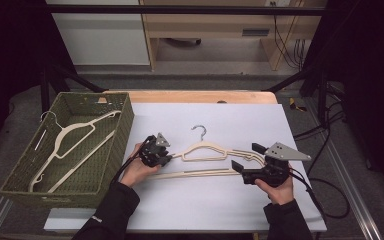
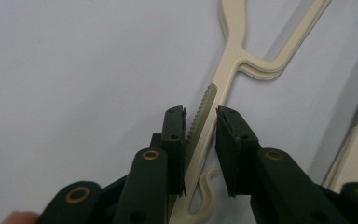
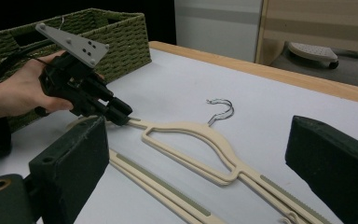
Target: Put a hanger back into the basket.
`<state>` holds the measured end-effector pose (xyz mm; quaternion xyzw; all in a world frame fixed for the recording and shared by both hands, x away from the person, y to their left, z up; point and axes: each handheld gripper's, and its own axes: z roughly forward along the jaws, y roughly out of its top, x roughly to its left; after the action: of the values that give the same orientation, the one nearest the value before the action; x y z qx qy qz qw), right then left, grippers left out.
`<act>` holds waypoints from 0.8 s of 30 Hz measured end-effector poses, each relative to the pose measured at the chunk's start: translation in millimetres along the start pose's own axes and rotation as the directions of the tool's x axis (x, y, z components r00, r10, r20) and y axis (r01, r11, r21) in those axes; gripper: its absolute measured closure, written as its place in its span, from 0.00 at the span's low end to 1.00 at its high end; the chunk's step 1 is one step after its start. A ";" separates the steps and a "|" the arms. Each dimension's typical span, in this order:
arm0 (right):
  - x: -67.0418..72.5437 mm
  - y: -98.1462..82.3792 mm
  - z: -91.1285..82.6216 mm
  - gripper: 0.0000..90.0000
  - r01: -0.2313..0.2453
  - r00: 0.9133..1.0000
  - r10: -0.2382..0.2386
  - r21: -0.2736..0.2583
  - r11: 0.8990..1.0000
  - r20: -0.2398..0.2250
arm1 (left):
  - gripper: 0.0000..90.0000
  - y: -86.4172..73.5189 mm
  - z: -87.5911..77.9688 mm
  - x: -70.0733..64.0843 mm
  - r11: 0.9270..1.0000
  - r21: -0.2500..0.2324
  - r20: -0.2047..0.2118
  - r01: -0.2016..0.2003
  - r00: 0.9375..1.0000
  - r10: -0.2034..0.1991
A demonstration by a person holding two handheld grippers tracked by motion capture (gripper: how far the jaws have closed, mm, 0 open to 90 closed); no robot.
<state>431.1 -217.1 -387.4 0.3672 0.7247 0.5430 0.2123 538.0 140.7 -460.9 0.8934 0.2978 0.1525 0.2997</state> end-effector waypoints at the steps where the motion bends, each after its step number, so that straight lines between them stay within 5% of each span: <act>1: 0.0 0.1 -0.1 0.07 -0.001 1.000 0.001 -0.001 1.000 0.000 | 0.86 0.9 -3.4 0.6 1.000 -0.012 0.008 0.001 1.000 -0.001; 2: 0.0 0.0 -0.1 0.07 0.000 1.000 0.000 -0.001 1.000 0.000 | 0.99 1.8 -6.6 0.2 1.000 -0.024 -0.004 0.002 1.000 -0.002; 3: 0.1 0.0 -0.1 0.07 0.001 1.000 -0.001 -0.001 1.000 -0.001 | 1.00 2.3 -8.9 0.5 1.000 -0.024 0.018 0.000 1.000 0.000; 5: 0.1 0.0 0.1 0.07 0.001 1.000 -0.001 0.000 1.000 -0.001 | 1.00 2.1 -7.6 -3.7 1.000 -0.008 -0.004 -0.030 1.000 0.030; 7: 0.3 0.0 0.3 0.07 0.001 1.000 -0.001 0.000 1.000 -0.001 | 0.97 1.1 -6.0 -3.9 1.000 -0.026 0.035 -0.006 0.999 0.007; 9: 0.2 -0.1 0.2 0.07 0.001 1.000 -0.001 0.000 1.000 -0.001 | 0.84 0.6 -3.6 -3.4 0.999 -0.034 0.024 -0.001 1.000 0.002; 13: 0.0 0.2 -0.4 0.07 0.000 1.000 0.000 -0.001 1.000 -0.003 | 0.77 -1.8 0.4 -1.1 1.000 -0.013 0.008 0.011 1.000 -0.011; 17: 0.3 0.0 -0.1 0.07 0.001 1.000 -0.001 -0.001 1.000 -0.002 | 0.82 -3.1 0.4 -2.2 0.999 -0.016 0.025 0.032 0.999 -0.031; 24: 0.3 0.1 -0.7 0.07 0.001 1.000 -0.001 0.000 1.000 -0.002 | 0.80 -6.0 -2.0 -9.8 1.000 0.009 0.058 0.008 0.998 -0.008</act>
<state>430.4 -217.3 -387.1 0.3663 0.7252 0.5431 0.2121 526.9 139.3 -464.1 0.8975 0.2932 0.1242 0.3050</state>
